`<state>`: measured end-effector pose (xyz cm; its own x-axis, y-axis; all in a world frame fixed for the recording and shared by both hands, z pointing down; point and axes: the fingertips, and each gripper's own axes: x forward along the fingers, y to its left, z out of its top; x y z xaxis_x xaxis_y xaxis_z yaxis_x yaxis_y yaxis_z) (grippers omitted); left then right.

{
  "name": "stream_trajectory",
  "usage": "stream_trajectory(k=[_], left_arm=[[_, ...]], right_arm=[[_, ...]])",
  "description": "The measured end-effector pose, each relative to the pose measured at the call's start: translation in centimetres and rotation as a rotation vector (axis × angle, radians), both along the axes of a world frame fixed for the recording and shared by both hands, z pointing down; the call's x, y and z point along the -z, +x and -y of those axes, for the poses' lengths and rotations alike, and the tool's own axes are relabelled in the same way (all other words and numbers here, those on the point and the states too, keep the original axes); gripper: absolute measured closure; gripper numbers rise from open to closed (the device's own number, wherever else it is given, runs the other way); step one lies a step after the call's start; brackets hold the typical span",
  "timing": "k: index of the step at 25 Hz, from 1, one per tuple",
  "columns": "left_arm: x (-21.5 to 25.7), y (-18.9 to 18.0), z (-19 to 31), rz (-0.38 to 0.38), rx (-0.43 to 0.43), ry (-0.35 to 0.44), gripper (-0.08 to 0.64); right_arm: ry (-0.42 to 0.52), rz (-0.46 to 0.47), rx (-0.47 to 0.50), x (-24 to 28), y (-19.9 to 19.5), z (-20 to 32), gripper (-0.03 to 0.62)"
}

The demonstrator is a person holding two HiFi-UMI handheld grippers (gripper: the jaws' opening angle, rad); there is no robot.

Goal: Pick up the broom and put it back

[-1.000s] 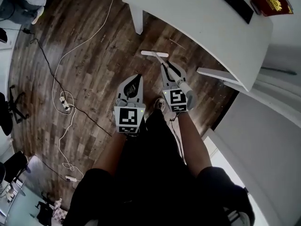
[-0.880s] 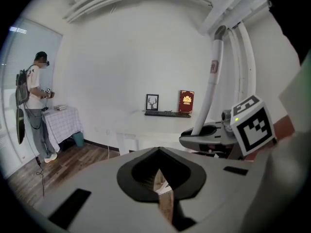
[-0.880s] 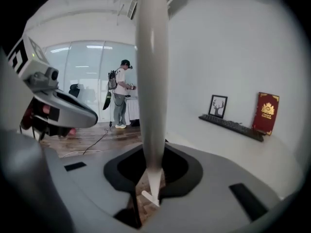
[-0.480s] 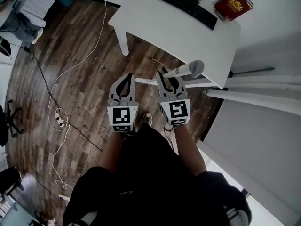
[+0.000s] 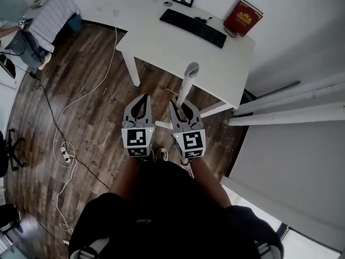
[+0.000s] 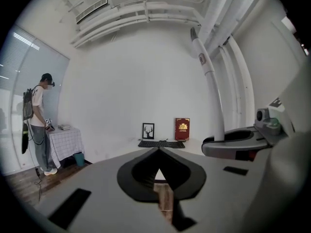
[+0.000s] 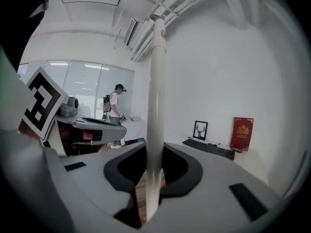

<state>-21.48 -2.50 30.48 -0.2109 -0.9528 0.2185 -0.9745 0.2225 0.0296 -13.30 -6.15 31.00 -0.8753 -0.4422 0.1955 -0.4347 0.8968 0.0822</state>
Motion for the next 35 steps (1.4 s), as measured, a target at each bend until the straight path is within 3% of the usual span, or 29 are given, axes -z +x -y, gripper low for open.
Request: stream_trajectory(k=[12,18,27,31,35], left_arm=[[1.6,2.7,0.4,0.075,-0.060,0.000,0.560],[1.6,2.8,0.0,0.061,-0.057,0.014,0.560],[0.6,4.3,-1.6,0.069,-0.091,-0.038,0.560],[-0.6,6.0,-2.3,0.062,-0.164,-0.066,0.560],[-1.9,8.2,-2.4,0.048,-0.292,-0.094,0.560]], right_arm=[[0.038,0.055,-0.019,1.7,1.3,0.0,0.509],[0.023,0.064,-0.021,1.4,1.4,-0.1,0.509],[-0.028,0.077,-0.070,0.4,2.5,-1.3,0.509],[-0.064,0.055,-0.143,-1.2,4.1,-2.0,0.509],[-0.092,0.052,-0.262,-2.8,6.5,-2.1,0.509]])
